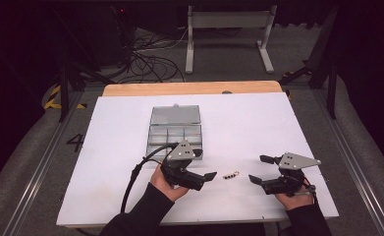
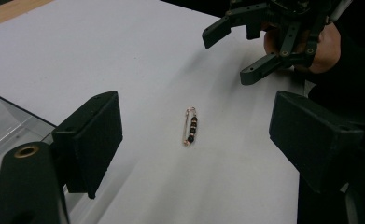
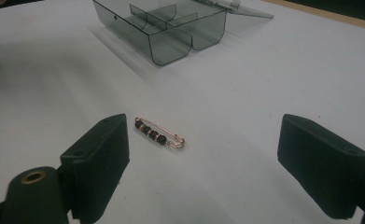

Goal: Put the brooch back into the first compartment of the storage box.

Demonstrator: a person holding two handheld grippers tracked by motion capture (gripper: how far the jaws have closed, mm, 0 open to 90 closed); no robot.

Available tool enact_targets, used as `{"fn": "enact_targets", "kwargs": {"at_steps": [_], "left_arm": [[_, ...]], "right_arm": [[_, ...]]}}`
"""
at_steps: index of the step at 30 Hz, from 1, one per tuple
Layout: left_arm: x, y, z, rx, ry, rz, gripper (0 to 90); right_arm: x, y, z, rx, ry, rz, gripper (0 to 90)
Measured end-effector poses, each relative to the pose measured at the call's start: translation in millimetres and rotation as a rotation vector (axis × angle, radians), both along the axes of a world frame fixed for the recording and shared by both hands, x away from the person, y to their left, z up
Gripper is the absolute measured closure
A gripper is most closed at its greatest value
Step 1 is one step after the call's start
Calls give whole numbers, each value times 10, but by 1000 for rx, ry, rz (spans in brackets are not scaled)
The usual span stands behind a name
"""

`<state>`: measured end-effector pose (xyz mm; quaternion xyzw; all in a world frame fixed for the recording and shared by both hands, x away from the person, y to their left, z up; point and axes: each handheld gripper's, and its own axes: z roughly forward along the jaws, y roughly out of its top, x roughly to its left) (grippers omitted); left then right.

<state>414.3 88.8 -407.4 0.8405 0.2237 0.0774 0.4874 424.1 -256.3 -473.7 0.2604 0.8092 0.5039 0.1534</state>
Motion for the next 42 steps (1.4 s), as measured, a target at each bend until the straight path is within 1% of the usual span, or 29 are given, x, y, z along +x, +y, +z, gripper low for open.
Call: {"fn": "enact_targets", "kwargs": {"at_steps": [4, 8, 10, 12, 14, 15, 17, 18, 20, 23, 26, 29, 31, 40, 41, 42], "left_arm": [[35, -83, -1, 7, 1, -11, 186], [62, -147, -6, 23, -1, -21, 191], [69, -165, -13, 30, 11, -22, 199], [78, -173, -20, 30, 28, -25, 218], [96, -180, -28, 14, 56, -34, 221], [108, -186, -33, 3, 70, -42, 236], [133, -200, -48, -10, 106, -55, 253], [147, -212, -60, -14, 118, -58, 254], [171, -233, -82, -11, 129, -61, 258], [199, -265, -113, 5, 130, -58, 273], [215, -301, -144, 30, 112, -49, 286], [217, -339, -183, 57, 85, -54, 313], [227, -371, -214, 76, 86, -55, 323], [257, -525, -322, 117, 69, -63, 345], [261, -535, -333, 127, 70, -64, 345], [267, -551, -351, 124, 72, -64, 348]], "right_arm": [[-4, -6, -2, 1, 0, -4, 166], [-7, -10, -3, 1, 0, -6, 166], [-9, -13, -2, 2, -1, -5, 166], [-8, -14, -2, 5, 0, -4, 166], [-7, -12, -3, 4, 1, -4, 166], [-7, -9, -4, 3, 2, -3, 166], [-9, -9, -3, 3, 1, -2, 166], [-9, -10, -2, 4, 1, -2, 166], [-9, -11, -2, 5, 0, -2, 167], [-8, -13, -2, 3, -2, -1, 167], [-8, -12, -2, 4, -1, 1, 166], [-11, -16, 0, 6, -2, 1, 166], [-11, -17, 0, 8, -1, 2, 166], [-11, -16, 0, 9, 0, 4, 166], [-11, -16, 0, 9, 0, 4, 166], [-11, -17, 0, 9, 0, 5, 167]]}}
